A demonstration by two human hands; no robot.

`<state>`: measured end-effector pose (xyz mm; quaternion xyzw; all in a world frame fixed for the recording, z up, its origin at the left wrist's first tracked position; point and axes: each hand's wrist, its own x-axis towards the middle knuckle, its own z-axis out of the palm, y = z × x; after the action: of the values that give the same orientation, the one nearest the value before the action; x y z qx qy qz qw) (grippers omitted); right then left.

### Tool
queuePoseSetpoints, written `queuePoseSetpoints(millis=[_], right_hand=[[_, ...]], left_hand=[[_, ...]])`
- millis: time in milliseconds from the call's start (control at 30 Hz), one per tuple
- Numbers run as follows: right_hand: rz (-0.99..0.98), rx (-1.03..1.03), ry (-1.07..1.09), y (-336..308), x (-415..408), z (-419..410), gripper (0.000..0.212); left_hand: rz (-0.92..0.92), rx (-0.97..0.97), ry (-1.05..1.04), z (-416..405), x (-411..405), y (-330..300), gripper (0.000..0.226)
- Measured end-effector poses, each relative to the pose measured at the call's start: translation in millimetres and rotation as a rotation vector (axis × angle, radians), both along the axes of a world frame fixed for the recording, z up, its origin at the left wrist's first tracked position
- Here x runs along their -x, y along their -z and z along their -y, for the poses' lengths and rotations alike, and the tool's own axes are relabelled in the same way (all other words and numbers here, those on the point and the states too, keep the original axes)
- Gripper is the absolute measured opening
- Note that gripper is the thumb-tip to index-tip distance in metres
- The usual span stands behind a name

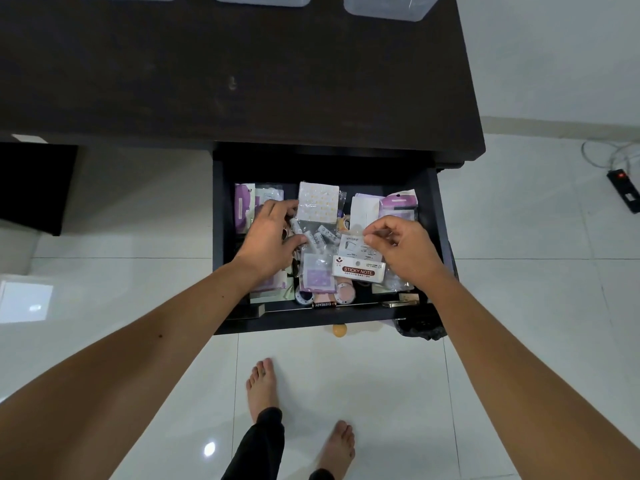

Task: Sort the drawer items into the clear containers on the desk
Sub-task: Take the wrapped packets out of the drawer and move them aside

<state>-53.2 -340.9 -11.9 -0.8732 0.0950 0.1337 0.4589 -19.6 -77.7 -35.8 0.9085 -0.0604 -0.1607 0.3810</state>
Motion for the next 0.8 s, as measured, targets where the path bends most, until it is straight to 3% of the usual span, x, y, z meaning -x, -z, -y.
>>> queuePoseSetpoints(millis=[200,400,600,733,800], right_hand=[[-0.019,-0.032,0.023,2.0,0.7,-2.0,0.012],[-0.058,-0.190,0.089,-4.3,-4.2,-13.6,0.012],[-0.079,-0.242,0.126,-14.6,-21.7,-32.8,0.054],[-0.073,-0.215,0.094,-16.1,-25.9,-40.2,0.017],[-0.085,-0.212,0.104,-16.1,-26.2,-42.7,0.012]], left_hand=[[-0.092,0.145,-0.105,1.2,-3.4,0.6,0.072],[-0.153,0.326,-0.119,-8.0,-3.3,-5.7,0.031],[-0.320,0.511,-0.068,-15.7,-4.6,-20.0,0.025],[-0.344,0.598,-0.059,-17.7,-5.7,-25.0,0.025],[-0.343,0.650,-0.058,-17.9,-5.2,-28.7,0.035]])
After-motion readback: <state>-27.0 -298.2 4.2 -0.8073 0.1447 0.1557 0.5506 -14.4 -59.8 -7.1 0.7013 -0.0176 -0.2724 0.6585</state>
